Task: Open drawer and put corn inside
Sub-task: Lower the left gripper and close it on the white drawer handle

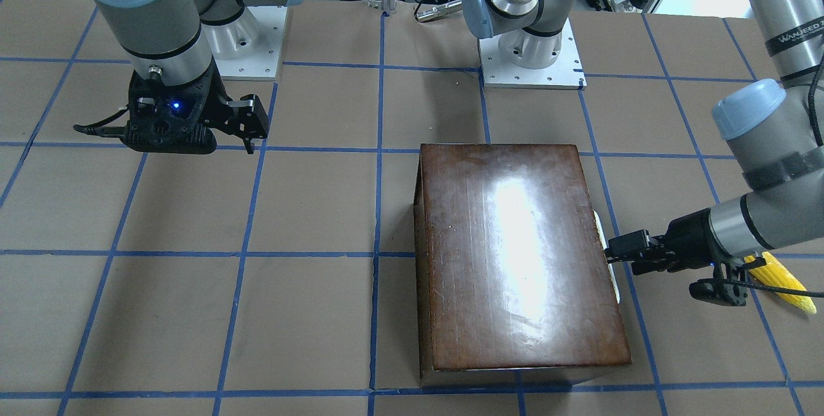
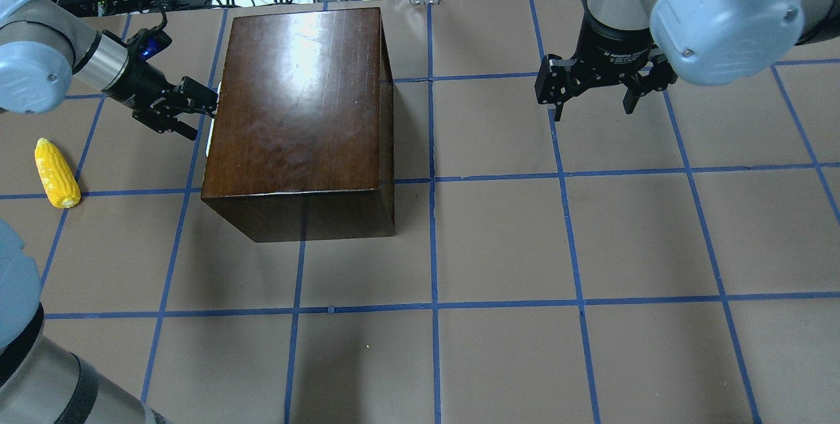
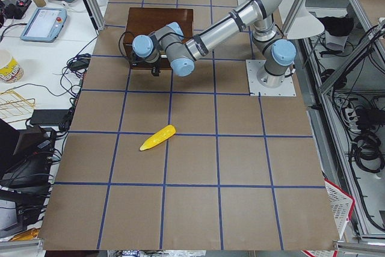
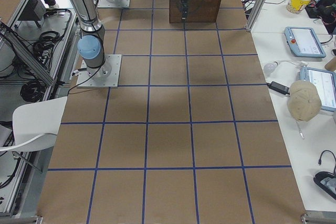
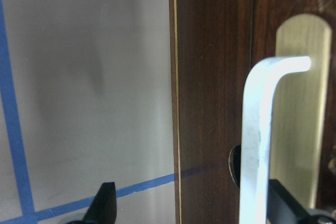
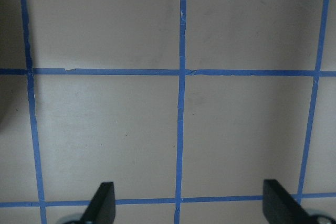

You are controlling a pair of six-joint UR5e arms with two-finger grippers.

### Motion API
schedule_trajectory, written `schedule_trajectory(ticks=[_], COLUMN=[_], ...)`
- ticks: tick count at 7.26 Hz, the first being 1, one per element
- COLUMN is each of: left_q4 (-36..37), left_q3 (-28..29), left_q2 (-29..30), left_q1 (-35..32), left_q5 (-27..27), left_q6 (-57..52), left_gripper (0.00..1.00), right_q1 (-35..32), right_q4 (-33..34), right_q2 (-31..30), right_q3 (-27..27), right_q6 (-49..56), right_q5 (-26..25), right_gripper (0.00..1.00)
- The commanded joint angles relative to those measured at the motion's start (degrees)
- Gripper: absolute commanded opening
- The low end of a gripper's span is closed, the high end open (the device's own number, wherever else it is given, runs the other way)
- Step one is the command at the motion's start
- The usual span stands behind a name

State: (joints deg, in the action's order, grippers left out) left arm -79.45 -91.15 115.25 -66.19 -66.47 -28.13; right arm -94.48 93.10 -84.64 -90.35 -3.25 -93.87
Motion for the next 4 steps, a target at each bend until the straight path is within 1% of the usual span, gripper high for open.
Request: schedule_trajectory(ticks=[1,4], left_q4=[0.2,0.2], left_q3=[-0.4,0.3], left_q2=[0.6,0.8], left_q1=[0.0,0.1], left_q5=[-0.3,-0.7], left_q6=[0.1,-0.3], left_gripper=[1.00,1.00], right_q1=[0.0,0.0], right_q4=[0.0,0.0], right_q2=[0.0,0.0], right_q3=[0.0,0.0], right_q6=[0.0,0.0], right_q5=[0.0,0.0], right_gripper=[1.00,1.00])
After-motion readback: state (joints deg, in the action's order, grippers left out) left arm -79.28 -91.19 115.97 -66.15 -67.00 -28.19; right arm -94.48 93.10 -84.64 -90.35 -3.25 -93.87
